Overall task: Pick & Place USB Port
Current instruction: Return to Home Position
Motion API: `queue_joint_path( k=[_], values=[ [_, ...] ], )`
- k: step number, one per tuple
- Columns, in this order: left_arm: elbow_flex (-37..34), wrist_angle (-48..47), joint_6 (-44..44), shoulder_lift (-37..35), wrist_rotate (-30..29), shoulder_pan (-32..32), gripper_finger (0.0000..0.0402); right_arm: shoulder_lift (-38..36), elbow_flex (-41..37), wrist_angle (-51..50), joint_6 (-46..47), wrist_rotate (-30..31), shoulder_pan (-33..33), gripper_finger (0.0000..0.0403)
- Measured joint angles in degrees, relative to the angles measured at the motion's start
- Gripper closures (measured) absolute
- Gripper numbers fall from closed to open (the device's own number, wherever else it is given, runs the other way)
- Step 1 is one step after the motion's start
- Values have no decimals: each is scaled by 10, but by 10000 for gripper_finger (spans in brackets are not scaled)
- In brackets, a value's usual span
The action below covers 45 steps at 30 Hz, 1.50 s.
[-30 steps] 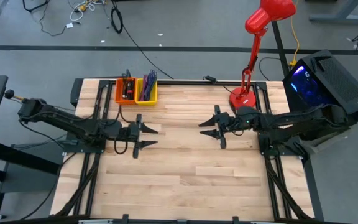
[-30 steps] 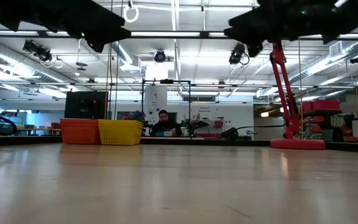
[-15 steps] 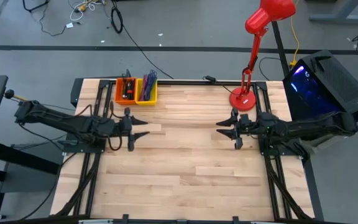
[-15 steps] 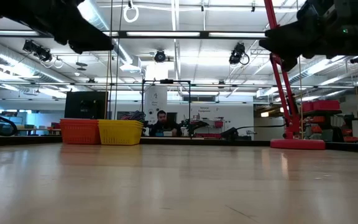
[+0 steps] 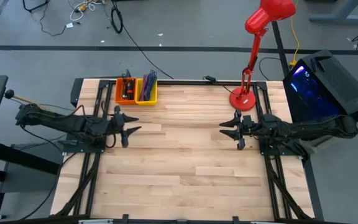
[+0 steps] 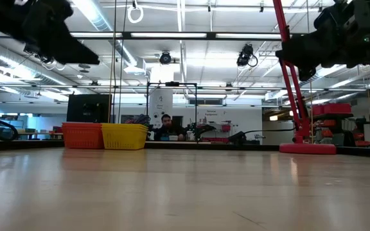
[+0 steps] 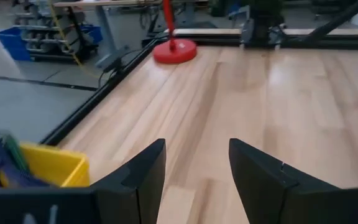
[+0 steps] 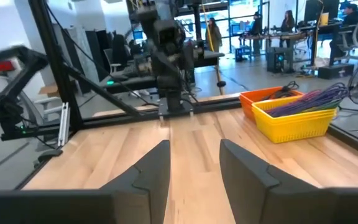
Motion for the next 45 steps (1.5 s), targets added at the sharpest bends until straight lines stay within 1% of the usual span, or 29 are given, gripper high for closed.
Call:
queue_joint_path(
  k=[6, 9, 12, 15, 17, 20, 22, 27, 29, 32, 35, 38, 40, 45],
  values=[
    [-133, 52, -54, -119, -6, 0, 220, -13, -1, -12, 11, -7, 0, 262],
    [-177, 67, -62, -175, -22, 0, 220, -14, -1, -18, 11, -7, 0, 262],
    [-186, 80, -43, -218, -22, 0, 220, -14, -1, -29, 9, -7, 0, 262],
    [-184, 76, -2, -246, 3, 0, 220, -14, -1, -33, 0, -1, 0, 262],
    [-183, 67, 13, -265, 7, 0, 220, -14, -1, -34, -6, 9, 0, 262],
    [-183, 64, 21, -285, 21, 0, 220, -14, -1, -35, -27, 9, -1, 262],
    [-183, 62, 22, -295, 42, 0, 220, -15, -1, -42, -31, 9, -5, 262],
    [-183, 61, -16, -304, 146, 0, 220, -14, -1, -55, -7, 8, -8, 262],
    [-184, 62, -18, -302, 173, 0, 220, -14, -1, -54, -4, 4, -1, 262],
    [-185, 70, -16, -303, 177, 0, 220, -13, -15, -26, -15, 10, 5, 262],
    [-187, 102, 5, -302, 176, 0, 220, -9, -46, 33, -20, 19, 7, 262],
    [-187, 134, 15, -303, 172, 0, 220, -9, -44, 43, -32, 21, 7, 262],
    [-187, 136, 13, -303, 171, 0, 220, -8, -44, 47, -36, 21, 7, 262],
    [-187, 134, -28, -302, 169, 0, 220, -8, -43, 1, -16, 44, 7, 262]
  ],
)
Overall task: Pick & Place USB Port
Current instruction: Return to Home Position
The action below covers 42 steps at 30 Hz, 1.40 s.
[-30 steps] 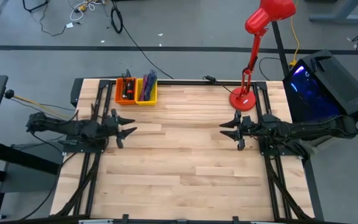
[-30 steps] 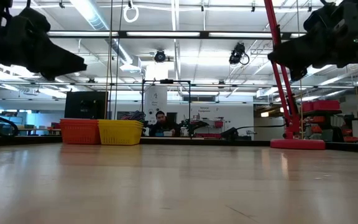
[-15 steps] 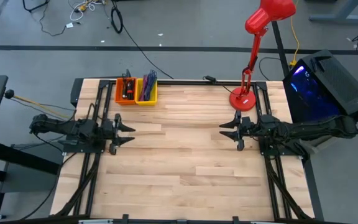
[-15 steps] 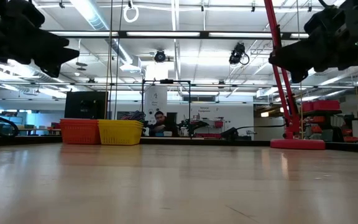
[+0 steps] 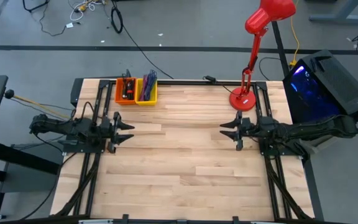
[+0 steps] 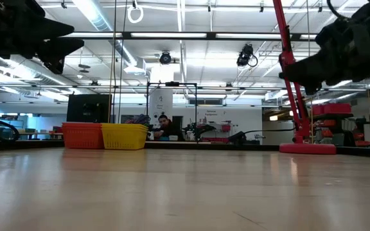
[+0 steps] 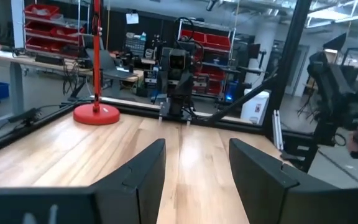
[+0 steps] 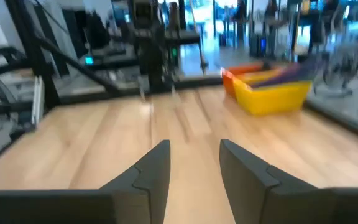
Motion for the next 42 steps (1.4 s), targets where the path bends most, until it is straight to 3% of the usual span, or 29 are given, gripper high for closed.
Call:
queue_joint_path(
  k=[15, 42],
  values=[
    [1, 1, -17, 0, 0, 0, 220, -5, 0, -51, 1, -3, 3, 262],
    [-21, 5, -17, -1, 0, 1, 220, -324, 0, -50, 1, 5, 3, 262]
  ],
)
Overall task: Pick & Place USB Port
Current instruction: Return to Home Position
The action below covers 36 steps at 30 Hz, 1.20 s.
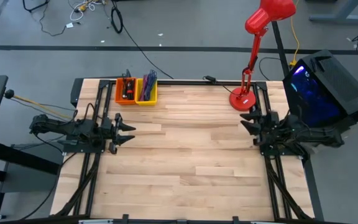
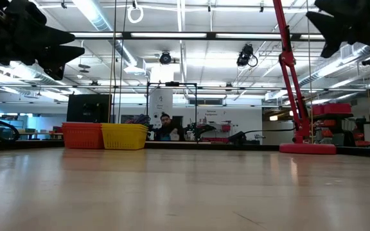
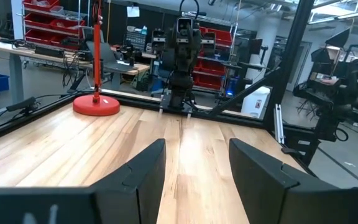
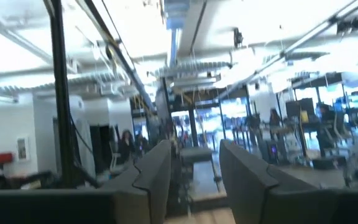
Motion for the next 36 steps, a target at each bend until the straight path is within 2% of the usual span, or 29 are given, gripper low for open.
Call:
queue_joint_path(
  k=[3, 8, 36],
  values=[
    [0, 0, 0, 0, 0, 0, 220, -28, 0, 0, 0, 0, 0, 262],
    [0, 0, 0, 0, 0, 0, 220, -28, 1, 23, 0, 0, 0, 262],
    [-1, 0, 0, 0, 0, 0, 220, -23, 1, 17, 1, 0, 0, 262]
  ],
)
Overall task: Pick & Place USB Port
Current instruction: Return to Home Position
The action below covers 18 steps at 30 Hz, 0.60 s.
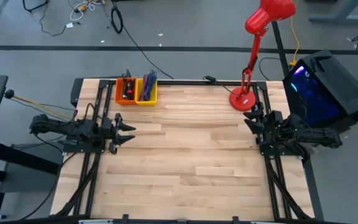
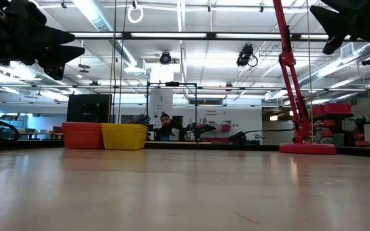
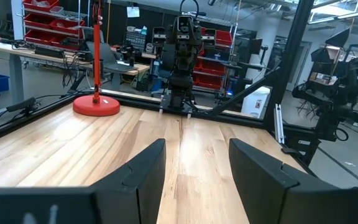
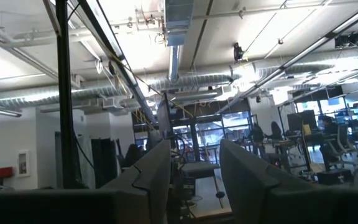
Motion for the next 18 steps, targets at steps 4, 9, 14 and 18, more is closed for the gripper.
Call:
queue_joint_path(
  k=[4, 9, 14, 18],
  values=[
    [0, 0, 0, 0, 0, 0, 220, 0, 0, -22, -15, 0, 0, 262],
    [0, 0, 0, 0, 0, 0, 220, 0, -1, -126, -24, 9, 0, 262],
    [0, 0, 0, 0, 0, 0, 220, 0, -1, -219, -2, 6, 0, 262],
    [0, 0, 0, 0, 0, 0, 220, 0, -1, -229, -5, 7, 0, 262]
  ],
)
